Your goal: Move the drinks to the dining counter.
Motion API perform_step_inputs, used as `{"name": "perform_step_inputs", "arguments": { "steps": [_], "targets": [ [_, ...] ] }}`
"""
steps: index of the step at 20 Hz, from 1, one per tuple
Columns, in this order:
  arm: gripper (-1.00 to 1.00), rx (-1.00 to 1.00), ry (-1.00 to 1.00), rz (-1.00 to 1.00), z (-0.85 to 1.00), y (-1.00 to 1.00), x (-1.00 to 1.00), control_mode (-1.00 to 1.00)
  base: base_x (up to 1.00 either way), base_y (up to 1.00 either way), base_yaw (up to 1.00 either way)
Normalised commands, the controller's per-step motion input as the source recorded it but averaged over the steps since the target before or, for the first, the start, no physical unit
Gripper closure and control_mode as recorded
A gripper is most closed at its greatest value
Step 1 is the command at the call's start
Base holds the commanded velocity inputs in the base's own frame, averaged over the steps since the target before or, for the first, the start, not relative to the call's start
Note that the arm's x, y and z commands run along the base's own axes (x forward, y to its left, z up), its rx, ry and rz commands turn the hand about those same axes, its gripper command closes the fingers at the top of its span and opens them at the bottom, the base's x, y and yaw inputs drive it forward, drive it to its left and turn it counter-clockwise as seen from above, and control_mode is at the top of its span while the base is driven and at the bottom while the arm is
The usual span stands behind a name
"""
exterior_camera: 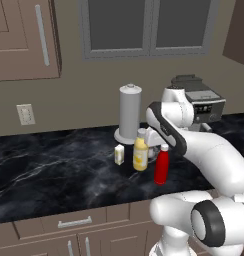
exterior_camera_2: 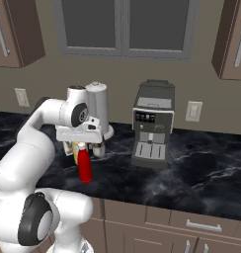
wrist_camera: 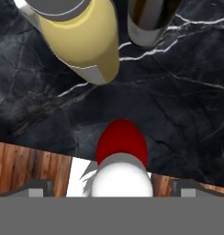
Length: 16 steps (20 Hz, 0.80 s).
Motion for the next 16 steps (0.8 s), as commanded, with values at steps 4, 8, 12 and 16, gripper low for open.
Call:
{"name": "perform_step_inputs", "arguments": {
  "steps": [4, 8, 12, 16],
  "targets": [
    [-1.0, 0.0, 0.0, 0.01, -0.12, 0.0, 0.11, -1.0, 0.0, 0.0, 0.0],
    [-1.0, 0.0, 0.0, 0.02, -0.17, 0.0, 0.06, -1.0, 0.0, 0.0, 0.0],
    [1.0, 0.0, 0.0, 0.03, -0.23, 0.0, 0.01, -1.0, 0.0, 0.0, 0.0],
    [1.0, 0.0, 0.0, 0.03, -0.25, 0.0, 0.0, -1.0, 0.0, 0.0, 0.0]
  ]
}}
